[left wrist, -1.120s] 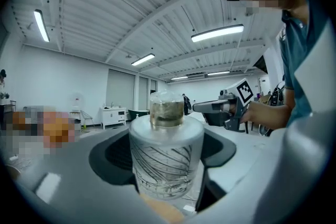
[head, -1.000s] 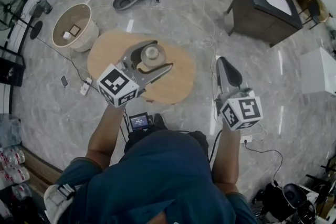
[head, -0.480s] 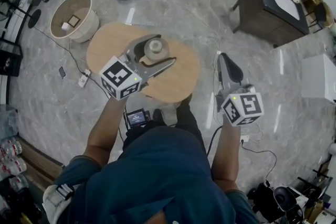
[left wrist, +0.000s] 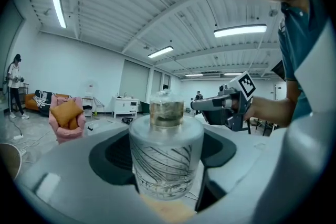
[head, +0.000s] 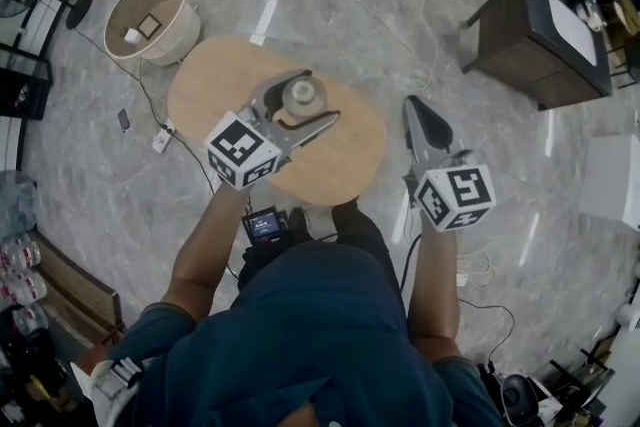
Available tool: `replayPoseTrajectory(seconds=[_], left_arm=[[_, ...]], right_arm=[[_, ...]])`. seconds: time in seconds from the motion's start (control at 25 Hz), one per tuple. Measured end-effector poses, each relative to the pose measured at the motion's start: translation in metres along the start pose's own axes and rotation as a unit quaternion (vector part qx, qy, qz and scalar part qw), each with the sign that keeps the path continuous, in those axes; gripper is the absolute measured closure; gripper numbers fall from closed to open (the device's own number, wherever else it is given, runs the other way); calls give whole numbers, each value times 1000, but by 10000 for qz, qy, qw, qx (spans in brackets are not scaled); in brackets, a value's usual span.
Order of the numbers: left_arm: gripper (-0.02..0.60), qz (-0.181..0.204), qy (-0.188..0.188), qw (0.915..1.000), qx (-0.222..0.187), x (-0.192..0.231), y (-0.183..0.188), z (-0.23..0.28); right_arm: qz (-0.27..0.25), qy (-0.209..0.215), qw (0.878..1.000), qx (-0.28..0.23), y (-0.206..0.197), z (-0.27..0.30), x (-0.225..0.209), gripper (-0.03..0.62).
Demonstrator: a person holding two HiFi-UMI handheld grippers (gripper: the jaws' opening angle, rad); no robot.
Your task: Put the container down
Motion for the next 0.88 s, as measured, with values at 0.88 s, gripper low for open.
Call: replayPoseTrajectory(seconds=[0.88], left_arm=[[249, -525, 160, 9975, 456, 86, -158, 103]], right_arm=[[349, 478, 9891, 1346, -132, 100, -59, 583]])
Point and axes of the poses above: the fingertips, and each gripper's own axes: z forward along the fingers, x to its left, y out of its top, the point moved 1 cm from there along -z, backward along the fingers, and after that the axes turned 7 degrees about -y, right-handed, at the moved point
